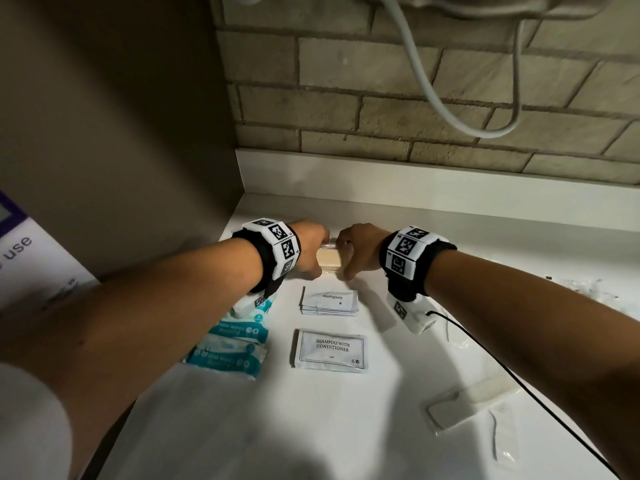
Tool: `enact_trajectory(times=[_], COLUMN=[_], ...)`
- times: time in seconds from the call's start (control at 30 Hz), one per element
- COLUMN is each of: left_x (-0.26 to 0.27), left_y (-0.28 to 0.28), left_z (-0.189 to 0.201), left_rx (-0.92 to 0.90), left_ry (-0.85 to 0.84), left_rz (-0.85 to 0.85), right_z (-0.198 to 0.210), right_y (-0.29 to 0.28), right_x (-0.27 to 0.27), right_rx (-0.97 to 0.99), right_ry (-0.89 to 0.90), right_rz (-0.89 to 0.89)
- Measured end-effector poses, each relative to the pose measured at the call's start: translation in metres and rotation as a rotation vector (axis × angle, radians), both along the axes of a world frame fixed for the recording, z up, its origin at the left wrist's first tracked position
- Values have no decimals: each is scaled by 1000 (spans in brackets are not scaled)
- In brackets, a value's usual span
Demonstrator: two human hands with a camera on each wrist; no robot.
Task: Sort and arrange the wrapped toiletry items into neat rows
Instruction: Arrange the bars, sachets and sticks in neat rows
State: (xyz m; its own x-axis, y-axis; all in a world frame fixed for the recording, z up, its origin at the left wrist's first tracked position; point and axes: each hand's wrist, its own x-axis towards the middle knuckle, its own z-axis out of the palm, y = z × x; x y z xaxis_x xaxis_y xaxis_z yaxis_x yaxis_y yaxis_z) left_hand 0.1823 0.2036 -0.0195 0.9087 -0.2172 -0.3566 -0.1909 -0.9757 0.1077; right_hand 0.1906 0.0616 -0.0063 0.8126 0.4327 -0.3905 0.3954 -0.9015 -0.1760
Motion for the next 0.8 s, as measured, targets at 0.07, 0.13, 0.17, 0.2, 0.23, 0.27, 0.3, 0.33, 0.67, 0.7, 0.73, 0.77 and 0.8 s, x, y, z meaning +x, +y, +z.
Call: enact_trajectory(times=[0.07, 0.13, 0.17, 0.2, 0.23, 0.27, 0.3, 0.33, 0.67, 0.7, 0.73, 0.77, 0.8], left_x=[-1, -2, -3, -3, -3, -2, -3, -4, -96, -109, -119, -128, -137], left_y=[2, 4, 5, 6, 7, 7, 6, 4, -103, -117, -129, -139, -148], left_z=[2, 4, 5, 7, 10, 14, 20, 27, 54, 47, 39, 32, 26], left_rx=[-21, -39, -42, -42, -41, -37, -31, -19, -138, -136, -130, -122, -111], left_ry=[18, 21, 5, -12, -22, -26, -34, -53, -113, -83, -48, -10, 20], left_rz=[-10, -5, -3, -6, -13, -23, -35, -48, -316, -351, -373, -384, -387], right_z=[-2, -2, -1, 1, 4, 8, 11, 15, 29, 24, 19, 14, 8], right_y=[-2, -5, -6, -9, -12, -17, -22, -28, -120, -130, -138, -144, -150], right_x=[2, 3, 4, 3, 2, 1, -1, -3, -48, -53, -56, -59, -62], right_rx=[40, 67, 76, 84, 90, 102, 121, 146, -141, -179, -198, -201, -191], right_ry=[18, 41, 51, 54, 49, 41, 27, 8, -76, -52, -41, -40, -42], right_rz=[-25, -40, -46, -50, -50, -58, -75, -91, -340, -386, -430, -467, -493])
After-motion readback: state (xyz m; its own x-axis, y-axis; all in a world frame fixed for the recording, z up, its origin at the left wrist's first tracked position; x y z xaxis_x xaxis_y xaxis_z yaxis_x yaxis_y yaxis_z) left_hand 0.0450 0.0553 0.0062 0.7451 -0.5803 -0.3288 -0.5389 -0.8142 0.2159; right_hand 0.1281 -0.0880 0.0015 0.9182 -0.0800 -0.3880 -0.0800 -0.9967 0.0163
